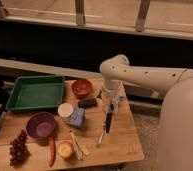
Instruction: Wipe purple bowl with brush
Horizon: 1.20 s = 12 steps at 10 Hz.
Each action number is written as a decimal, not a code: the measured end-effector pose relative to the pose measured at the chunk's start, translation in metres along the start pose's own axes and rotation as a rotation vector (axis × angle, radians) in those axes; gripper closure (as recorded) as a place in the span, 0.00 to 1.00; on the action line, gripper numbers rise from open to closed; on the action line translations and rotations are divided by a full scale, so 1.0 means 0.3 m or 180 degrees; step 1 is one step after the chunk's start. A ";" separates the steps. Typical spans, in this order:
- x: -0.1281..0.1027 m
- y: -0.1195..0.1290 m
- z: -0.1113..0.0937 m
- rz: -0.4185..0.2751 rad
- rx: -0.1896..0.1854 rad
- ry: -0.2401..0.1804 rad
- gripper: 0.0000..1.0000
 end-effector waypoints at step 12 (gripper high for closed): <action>-0.108 0.589 -0.230 -0.1834 -0.0804 -0.0305 1.00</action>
